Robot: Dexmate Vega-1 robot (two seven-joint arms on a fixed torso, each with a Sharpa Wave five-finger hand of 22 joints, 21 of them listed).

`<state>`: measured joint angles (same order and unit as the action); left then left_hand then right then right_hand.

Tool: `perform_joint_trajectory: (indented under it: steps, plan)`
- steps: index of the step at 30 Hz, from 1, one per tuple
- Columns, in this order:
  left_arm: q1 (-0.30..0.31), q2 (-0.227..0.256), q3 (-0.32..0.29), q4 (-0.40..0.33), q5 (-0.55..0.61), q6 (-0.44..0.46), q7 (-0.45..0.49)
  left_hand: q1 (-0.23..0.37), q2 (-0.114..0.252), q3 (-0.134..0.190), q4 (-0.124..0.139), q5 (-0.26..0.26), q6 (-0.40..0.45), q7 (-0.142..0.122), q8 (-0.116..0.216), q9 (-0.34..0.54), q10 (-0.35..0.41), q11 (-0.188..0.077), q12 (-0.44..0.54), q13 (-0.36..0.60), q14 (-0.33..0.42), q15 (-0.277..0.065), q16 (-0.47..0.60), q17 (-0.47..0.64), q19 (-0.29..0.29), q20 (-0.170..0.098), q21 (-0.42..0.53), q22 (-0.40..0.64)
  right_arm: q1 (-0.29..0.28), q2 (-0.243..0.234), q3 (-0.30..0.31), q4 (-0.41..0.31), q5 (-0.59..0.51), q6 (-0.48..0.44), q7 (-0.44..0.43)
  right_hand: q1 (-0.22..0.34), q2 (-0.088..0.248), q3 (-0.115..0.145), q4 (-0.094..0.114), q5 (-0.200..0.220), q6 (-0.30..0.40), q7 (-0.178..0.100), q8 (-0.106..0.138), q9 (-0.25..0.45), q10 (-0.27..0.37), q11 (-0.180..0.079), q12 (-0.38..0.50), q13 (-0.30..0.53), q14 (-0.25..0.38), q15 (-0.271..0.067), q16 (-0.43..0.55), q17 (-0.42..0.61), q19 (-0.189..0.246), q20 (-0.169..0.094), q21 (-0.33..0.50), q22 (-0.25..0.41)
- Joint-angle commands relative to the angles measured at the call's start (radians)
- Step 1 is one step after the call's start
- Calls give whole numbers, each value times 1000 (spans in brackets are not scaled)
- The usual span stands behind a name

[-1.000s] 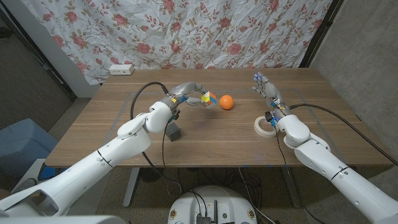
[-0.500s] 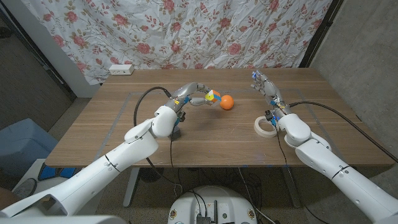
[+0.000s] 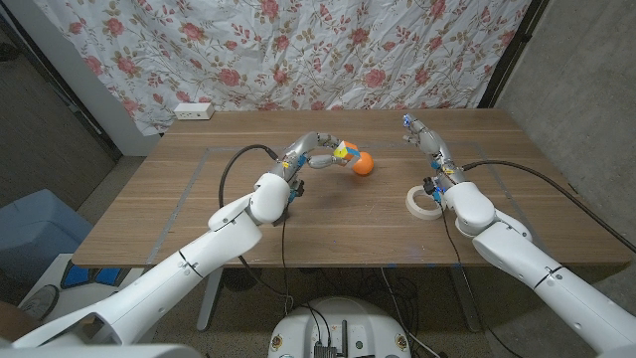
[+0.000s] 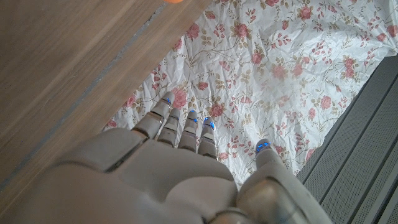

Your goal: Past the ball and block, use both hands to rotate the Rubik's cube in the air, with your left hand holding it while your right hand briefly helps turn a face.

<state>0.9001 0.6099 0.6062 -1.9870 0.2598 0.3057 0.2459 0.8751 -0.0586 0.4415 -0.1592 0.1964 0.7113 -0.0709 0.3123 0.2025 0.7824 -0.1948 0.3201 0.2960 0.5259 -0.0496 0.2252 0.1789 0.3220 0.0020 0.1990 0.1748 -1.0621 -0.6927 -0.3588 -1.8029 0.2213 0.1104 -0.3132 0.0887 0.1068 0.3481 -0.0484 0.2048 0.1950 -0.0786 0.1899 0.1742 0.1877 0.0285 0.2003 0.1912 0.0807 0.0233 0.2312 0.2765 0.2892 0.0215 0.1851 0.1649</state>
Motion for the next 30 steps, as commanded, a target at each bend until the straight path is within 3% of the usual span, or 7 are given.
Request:
perform_joint_trajectory:
  steps: [1,8,18,30]
  plan:
    - [13,-41,-21,54,-147,-86,50,-2,12,-3,-1,7,0,8,4,5,14,-2,0,6,10,-145,2,4,-1,5,-1,2,-24,-47,-13,-108,-132,-131,-76,10,34,6,0,1,12,-3,7,3,0,5,3,3,5,4,4,3,7,2,6,3]
    - [19,-58,-25,74,-202,-112,69,-2,15,-5,-2,7,0,10,2,5,12,2,-2,9,11,-144,2,4,-2,6,-2,2,-40,-72,-18,-160,-202,-188,-97,11,33,7,-1,-1,25,-16,9,3,-9,7,-1,3,0,3,4,5,6,3,5,3]
    - [18,-82,-19,98,-241,-143,103,-1,19,-7,-3,8,-2,13,0,5,11,5,-3,12,11,-141,0,4,-5,9,-2,2,-51,-91,-33,-208,-303,-258,-129,9,28,7,-4,-3,-18,-54,-11,2,-47,14,-12,3,-34,8,-7,8,-12,1,-1,3]
    - [23,-99,-21,107,-286,-159,126,-2,24,-10,-3,8,-5,18,-4,5,8,8,-5,16,7,-136,-2,4,-10,12,-4,3,-38,-112,-69,-245,-421,-335,-125,0,18,3,-3,-5,-69,-94,-18,1,-91,6,-18,3,-71,29,-17,10,-41,27,-6,3]
